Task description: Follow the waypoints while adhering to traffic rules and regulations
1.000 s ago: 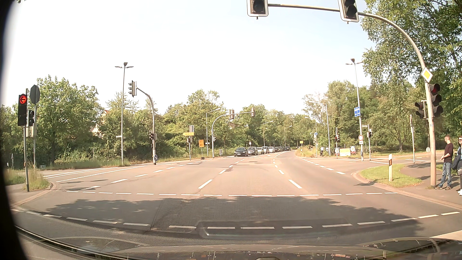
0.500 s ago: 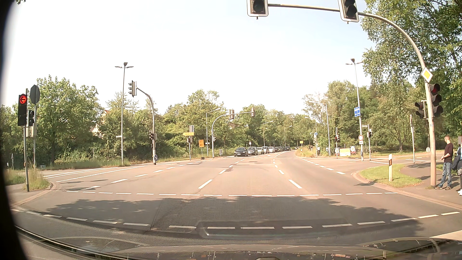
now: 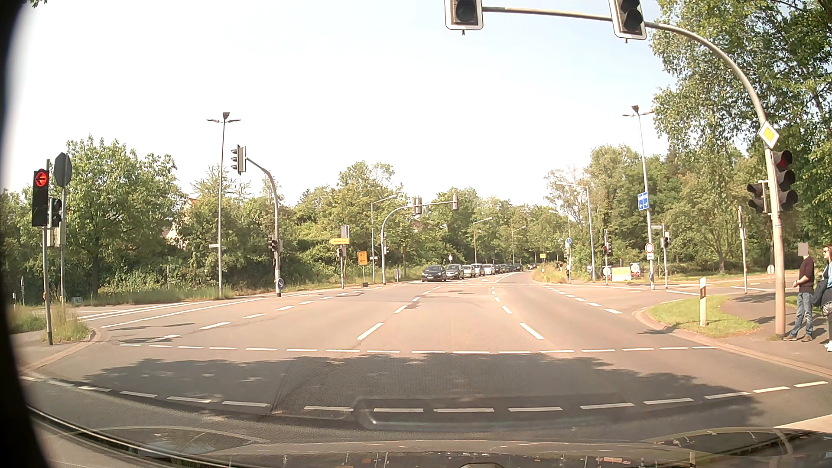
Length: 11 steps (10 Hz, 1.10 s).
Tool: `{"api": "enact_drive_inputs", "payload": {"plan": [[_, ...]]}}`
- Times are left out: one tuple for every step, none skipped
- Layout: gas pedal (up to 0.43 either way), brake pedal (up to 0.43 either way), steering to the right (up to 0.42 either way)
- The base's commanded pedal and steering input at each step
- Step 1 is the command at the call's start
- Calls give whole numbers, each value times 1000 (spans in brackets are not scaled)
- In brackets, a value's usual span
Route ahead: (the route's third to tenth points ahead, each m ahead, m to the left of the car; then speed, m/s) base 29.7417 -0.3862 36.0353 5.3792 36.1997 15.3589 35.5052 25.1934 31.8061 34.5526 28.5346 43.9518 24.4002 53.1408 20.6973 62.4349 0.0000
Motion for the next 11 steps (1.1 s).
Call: {"api": "enact_drive_inputs", "payload": {"plan": [[0,226,-3],[0,226,-3],[0,226,-3],[0,232,-3],[0,226,-3],[0,226,-3],[0,226,-3],[0,226,-3],[0,226,-3],[0,226,-3],[0,226,-3]]}}
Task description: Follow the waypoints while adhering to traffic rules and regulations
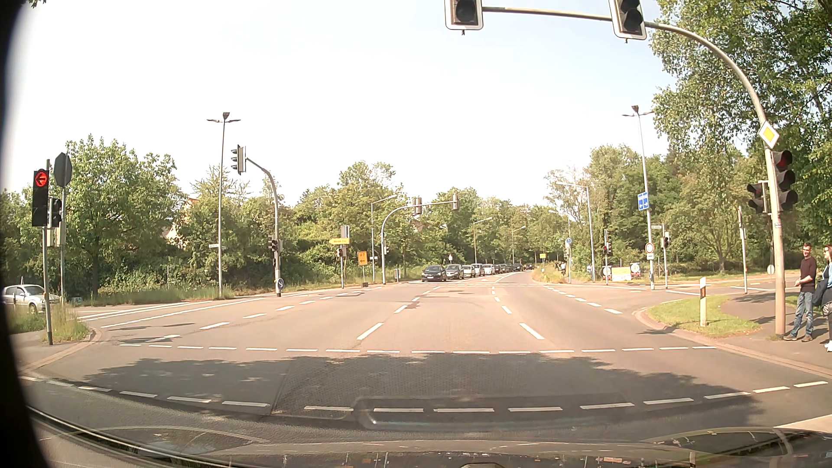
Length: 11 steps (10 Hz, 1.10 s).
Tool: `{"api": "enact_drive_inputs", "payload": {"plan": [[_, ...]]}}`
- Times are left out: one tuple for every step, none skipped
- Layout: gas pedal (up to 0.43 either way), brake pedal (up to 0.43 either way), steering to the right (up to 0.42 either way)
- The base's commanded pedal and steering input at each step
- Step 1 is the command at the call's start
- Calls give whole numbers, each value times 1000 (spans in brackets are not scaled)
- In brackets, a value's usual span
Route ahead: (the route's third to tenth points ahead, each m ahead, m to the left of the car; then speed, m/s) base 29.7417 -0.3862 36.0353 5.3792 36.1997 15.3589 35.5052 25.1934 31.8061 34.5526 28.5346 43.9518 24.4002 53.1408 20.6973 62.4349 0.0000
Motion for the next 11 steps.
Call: {"api": "enact_drive_inputs", "payload": {"plan": [[0,226,-3],[0,226,-3],[0,226,-3],[0,226,-3],[0,226,-3],[0,226,-3],[0,232,-3],[0,226,-3],[0,226,-3],[0,226,-3],[0,226,-3]]}}
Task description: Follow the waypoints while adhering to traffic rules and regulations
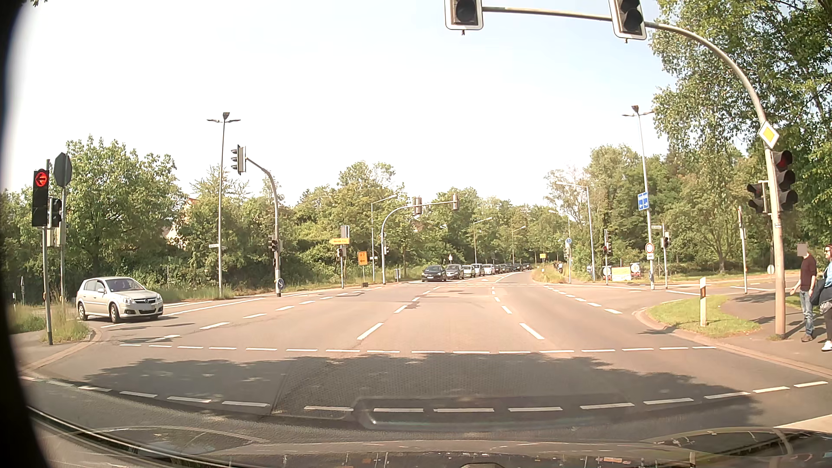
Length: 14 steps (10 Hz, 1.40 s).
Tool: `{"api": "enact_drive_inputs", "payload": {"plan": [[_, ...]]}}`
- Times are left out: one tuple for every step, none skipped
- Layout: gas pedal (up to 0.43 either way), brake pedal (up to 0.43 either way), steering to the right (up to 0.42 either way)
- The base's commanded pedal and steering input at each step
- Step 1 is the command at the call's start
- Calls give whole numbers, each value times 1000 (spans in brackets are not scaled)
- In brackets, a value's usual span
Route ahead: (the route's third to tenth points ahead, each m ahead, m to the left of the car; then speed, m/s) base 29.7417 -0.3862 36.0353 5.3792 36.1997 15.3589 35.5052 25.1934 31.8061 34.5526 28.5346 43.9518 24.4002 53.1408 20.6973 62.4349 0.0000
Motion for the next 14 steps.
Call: {"api": "enact_drive_inputs", "payload": {"plan": [[0,226,-3],[0,226,-3],[0,226,-3],[0,226,-3],[0,226,-3],[0,226,-3],[0,226,-3],[0,226,-3],[0,226,-3],[0,226,-3],[0,232,-3],[0,226,-3],[0,226,-3],[0,226,-3]]}}
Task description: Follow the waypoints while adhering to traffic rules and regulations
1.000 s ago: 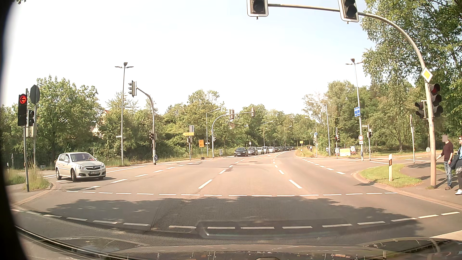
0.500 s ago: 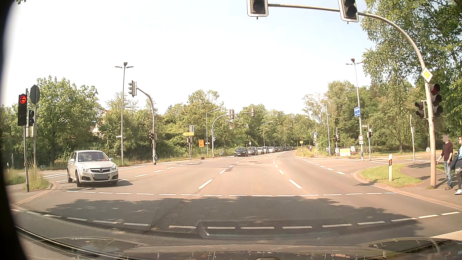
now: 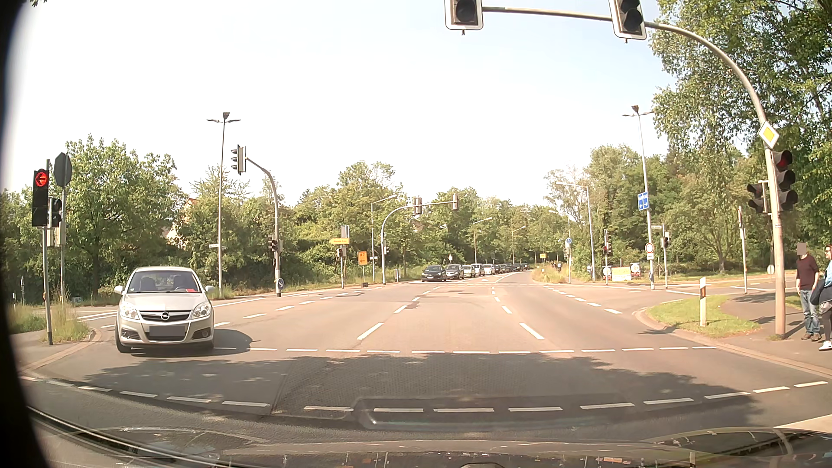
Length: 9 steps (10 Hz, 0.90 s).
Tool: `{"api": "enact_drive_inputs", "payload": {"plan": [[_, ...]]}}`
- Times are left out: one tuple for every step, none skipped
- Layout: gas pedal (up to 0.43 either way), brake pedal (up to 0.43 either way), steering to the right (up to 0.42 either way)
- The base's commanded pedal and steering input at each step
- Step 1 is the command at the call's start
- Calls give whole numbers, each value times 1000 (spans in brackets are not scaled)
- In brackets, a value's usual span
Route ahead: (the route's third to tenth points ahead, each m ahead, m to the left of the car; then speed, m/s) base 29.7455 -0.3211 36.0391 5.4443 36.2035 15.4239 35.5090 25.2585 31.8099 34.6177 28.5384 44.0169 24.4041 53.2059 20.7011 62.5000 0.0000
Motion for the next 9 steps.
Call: {"api": "enact_drive_inputs", "payload": {"plan": [[0,226,-3],[0,226,-3],[0,226,-3],[0,226,-3],[0,226,-3],[0,226,-3],[0,226,-3],[0,226,-3],[0,226,-3]]}}
